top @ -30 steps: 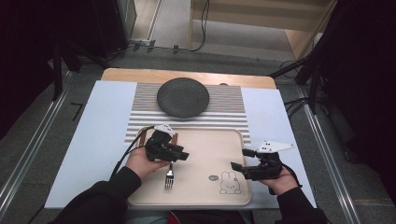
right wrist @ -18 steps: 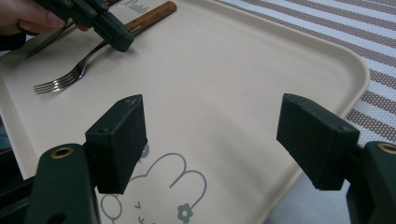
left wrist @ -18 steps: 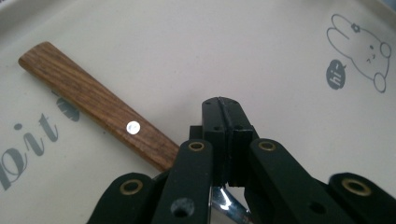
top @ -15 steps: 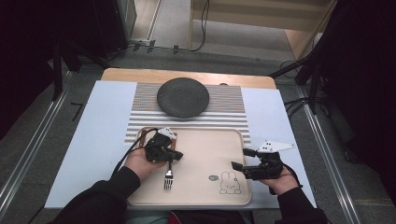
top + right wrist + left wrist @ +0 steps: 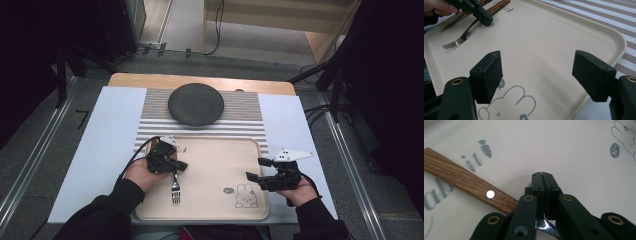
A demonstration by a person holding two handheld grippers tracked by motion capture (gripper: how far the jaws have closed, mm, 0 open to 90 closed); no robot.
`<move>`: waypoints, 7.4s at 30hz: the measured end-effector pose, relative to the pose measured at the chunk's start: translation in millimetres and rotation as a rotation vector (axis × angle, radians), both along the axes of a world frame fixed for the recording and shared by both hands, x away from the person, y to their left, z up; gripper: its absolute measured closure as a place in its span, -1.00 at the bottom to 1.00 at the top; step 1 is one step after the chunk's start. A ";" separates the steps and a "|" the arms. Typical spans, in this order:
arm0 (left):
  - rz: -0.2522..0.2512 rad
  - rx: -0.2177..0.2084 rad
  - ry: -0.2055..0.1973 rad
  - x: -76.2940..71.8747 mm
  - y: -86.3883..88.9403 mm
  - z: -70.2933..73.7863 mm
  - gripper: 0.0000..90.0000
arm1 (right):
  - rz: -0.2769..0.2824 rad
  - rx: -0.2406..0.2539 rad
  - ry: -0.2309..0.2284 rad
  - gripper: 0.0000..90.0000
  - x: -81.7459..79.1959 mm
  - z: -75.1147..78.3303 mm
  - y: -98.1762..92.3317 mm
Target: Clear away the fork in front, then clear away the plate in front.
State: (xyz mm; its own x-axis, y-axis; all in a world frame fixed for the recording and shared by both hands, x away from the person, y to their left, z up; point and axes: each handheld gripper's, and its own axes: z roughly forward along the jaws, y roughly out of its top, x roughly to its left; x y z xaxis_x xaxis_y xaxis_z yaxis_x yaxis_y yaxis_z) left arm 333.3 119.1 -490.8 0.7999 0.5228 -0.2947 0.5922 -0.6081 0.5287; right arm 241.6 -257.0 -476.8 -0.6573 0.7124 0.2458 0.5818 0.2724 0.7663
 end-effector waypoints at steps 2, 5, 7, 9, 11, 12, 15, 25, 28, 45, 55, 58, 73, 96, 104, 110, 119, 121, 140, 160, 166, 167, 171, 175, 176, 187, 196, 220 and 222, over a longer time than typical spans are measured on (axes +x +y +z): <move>0.011 0.003 0.003 0.5 4.8 0.5 0.98 | 0.007 -0.002 -0.001 -0.50 1.3 0.0 1.7; 0.028 0.003 0.007 0.7 11.6 0.9 0.98 | 0.013 -0.002 -0.002 -0.50 3.0 0.2 3.1; 0.036 0.003 0.009 1.1 16.4 1.1 0.98 | 0.017 -0.005 -0.003 -0.50 4.1 0.3 3.4; 0.038 0.009 0.012 1.7 21.2 1.7 0.98 | 0.017 -0.002 -0.002 -0.50 4.9 0.5 3.9; 0.047 0.009 0.012 1.6 25.5 2.1 0.99 | 0.019 -0.004 -0.004 -0.50 5.6 0.5 4.1; 0.048 0.012 0.012 1.7 27.8 2.5 0.98 | 0.021 -0.006 -0.005 -0.50 5.9 0.5 4.0; 0.051 0.003 0.010 2.0 35.8 3.9 0.96 | 0.017 -0.002 -0.002 -0.50 6.1 0.7 4.2; 0.053 0.020 0.003 3.8 49.9 6.6 0.96 | 0.019 -0.003 -0.004 -0.50 4.4 1.4 4.6; 0.060 0.025 -0.002 4.9 53.4 6.9 0.93 | 0.020 -0.004 -0.004 -0.50 3.2 1.4 4.7; 0.012 -0.225 -0.056 5.6 60.1 36.3 0.01 | 0.017 -0.006 0.005 -0.50 -0.5 0.1 1.5; 0.006 -0.261 -0.081 5.2 59.3 41.7 -0.15 | 0.018 -0.007 0.006 -0.50 -1.6 -0.5 1.0; 0.001 -0.269 -0.085 6.1 58.0 41.9 -0.19 | 0.016 -0.009 0.009 -0.50 -2.0 -0.7 0.7; 0.003 -0.300 -0.086 19.0 50.9 42.5 -0.29 | 0.004 0.008 0.021 -0.50 -3.2 -3.7 -3.1; -0.052 -0.276 -0.128 49.6 25.0 38.7 -0.30 | -0.034 0.024 0.024 -0.50 -11.2 -4.9 -12.5; -0.069 -0.283 -0.174 65.6 17.4 43.0 -0.30 | -0.033 0.020 0.023 -0.50 -10.8 -5.6 -12.9; -0.126 -0.251 -0.239 74.0 9.0 44.6 -0.26 | -0.032 0.024 0.028 -0.50 -9.2 -5.4 -12.5; -0.194 -0.225 -0.271 89.4 -1.5 48.3 -0.25 | -0.032 0.030 0.024 -0.50 -7.5 -5.1 -11.7; -0.190 -0.225 -0.275 94.3 -3.6 50.3 -0.25 | -0.031 0.030 0.023 -0.50 -7.5 -4.8 -11.6; -0.227 -0.144 -0.297 137.5 -25.7 45.5 -0.23 | -0.028 0.041 0.014 -0.50 -8.5 -3.9 -13.5; -0.365 0.087 -0.578 124.3 -48.0 27.2 -0.16 | -0.029 0.042 0.010 -0.50 -9.4 -3.1 -16.0; -0.360 0.096 -0.653 116.5 -47.9 19.1 -0.13 | -0.035 0.039 0.008 -0.50 -9.2 -3.3 -16.5; -0.368 0.098 -0.668 115.3 -47.6 18.0 -0.12 | -0.038 0.034 0.009 -0.50 -9.3 -3.3 -16.4; -0.405 0.127 -0.735 109.6 -47.0 11.6 -0.06 | -0.046 0.018 0.020 -0.50 -9.0 -4.6 -16.1; -0.415 0.150 -0.760 107.5 -45.8 4.8 -0.02 | -0.052 0.025 0.017 -0.50 -9.0 -4.2 -16.7; -0.412 0.149 -0.766 107.2 -45.8 2.6 0.00 | -0.053 0.026 0.017 -0.50 -9.0 -4.1 -16.7; -0.408 0.208 -0.823 110.0 -45.9 -14.1 0.25 | -0.054 0.016 0.013 -0.50 -9.5 -4.1 -17.2; -0.411 0.202 -0.865 113.9 -44.5 -16.5 0.14 | -0.049 -0.002 0.008 -0.50 -10.4 -4.3 -16.8; -0.513 0.437 -1.188 90.4 -61.3 -29.4 0.82 | -0.061 -0.022 0.005 -0.50 -10.3 -5.0 -17.4; -0.501 0.467 -1.221 86.8 -65.0 -28.4 0.86 | -0.060 -0.021 0.005 -0.50 -10.5 -4.9 -17.5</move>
